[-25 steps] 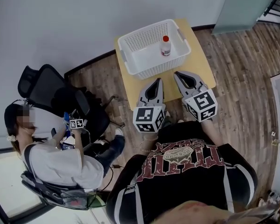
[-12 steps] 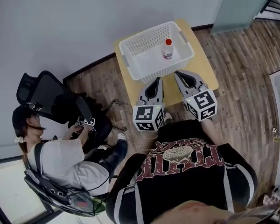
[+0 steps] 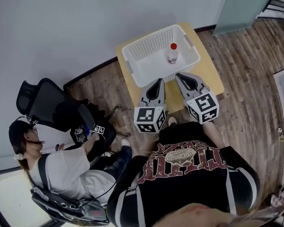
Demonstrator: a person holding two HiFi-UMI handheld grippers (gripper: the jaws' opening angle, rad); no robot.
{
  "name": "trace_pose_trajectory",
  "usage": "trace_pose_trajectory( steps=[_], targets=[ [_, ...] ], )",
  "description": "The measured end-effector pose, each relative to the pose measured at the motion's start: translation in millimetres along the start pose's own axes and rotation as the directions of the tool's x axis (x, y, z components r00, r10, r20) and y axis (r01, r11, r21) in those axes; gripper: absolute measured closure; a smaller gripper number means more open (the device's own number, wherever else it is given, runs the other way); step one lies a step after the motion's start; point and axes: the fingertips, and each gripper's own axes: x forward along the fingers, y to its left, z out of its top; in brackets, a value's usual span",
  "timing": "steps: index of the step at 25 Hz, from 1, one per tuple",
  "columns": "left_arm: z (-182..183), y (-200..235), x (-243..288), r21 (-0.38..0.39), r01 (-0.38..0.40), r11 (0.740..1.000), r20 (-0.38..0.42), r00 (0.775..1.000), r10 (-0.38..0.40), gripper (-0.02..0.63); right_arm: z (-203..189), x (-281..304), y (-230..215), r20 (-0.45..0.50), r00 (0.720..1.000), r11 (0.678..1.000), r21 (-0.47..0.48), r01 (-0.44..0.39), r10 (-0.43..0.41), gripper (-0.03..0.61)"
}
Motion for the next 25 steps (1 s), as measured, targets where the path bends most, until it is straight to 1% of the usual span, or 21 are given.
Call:
trace_pose_trajectory(
  steps=[5, 9, 14, 25],
  targets=[
    [-0.5, -3.5, 11.4, -0.004, 0.023, 1.0, -0.011, 1.0, -0.023, 0.581, -2.2, 1.2, -11.4, -0.01, 1.0, 1.0, 0.012, 0.026, -0.025, 0.561],
    [-0.4, -7.1, 16.9, -0.006, 0.023, 1.0, -0.014, 1.0, -0.023, 0.581, -2.2, 2.5, -17.1, -0.01, 1.0, 1.0, 0.016, 0.024, -0.024, 0.561],
    [-0.5, -4.7, 24.4, -0.013, -0.011, 1.0, -0.017, 1.0, 0.011, 0.581, -3.7, 9.0, -23.8, -0.02, 1.0, 1.0, 0.02, -0.012, 0.013, 0.561],
    [10.3, -1.5, 46.0, -0.03, -0.085, 0.996, -0.015, 0.996, 0.084, 0.581, 7.5, 25.9, -41.0, -0.033, 0.995, 0.995, 0.007, -0.098, 0.099, 0.561]
  ],
)
